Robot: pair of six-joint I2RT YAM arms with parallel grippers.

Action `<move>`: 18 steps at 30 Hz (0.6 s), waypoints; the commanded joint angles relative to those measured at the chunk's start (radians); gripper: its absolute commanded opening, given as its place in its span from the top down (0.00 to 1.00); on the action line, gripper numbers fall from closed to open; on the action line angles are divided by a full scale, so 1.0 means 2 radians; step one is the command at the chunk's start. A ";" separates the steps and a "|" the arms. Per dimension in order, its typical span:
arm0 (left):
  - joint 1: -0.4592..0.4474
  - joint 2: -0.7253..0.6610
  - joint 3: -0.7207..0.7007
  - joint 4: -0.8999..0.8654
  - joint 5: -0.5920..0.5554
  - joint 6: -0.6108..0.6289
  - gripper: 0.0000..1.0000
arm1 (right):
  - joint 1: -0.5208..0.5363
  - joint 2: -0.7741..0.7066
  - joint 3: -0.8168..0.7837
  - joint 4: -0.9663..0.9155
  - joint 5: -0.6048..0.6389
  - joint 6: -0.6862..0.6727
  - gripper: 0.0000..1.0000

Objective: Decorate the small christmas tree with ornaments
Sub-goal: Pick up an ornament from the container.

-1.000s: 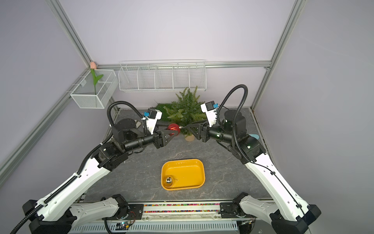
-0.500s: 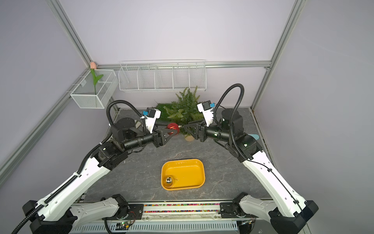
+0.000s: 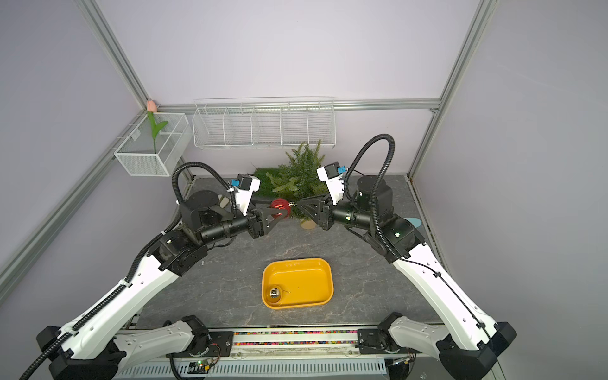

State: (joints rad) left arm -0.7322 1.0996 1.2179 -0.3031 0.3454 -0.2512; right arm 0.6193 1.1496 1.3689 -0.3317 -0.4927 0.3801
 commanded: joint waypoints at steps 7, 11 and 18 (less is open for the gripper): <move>0.004 0.006 -0.021 0.051 0.023 -0.028 0.99 | 0.005 0.011 0.019 -0.037 0.046 -0.023 0.94; 0.004 0.015 -0.039 0.075 0.035 -0.041 1.00 | 0.005 0.018 0.014 -0.057 0.061 -0.027 0.94; 0.004 0.031 -0.047 0.083 0.031 -0.044 1.00 | 0.003 0.023 0.013 -0.077 0.096 -0.036 0.94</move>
State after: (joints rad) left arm -0.7284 1.1572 1.1301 -0.1802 0.3977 -0.3183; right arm 0.6235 1.1896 1.3876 -0.4519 -0.3477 0.3321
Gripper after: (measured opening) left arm 0.562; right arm 0.067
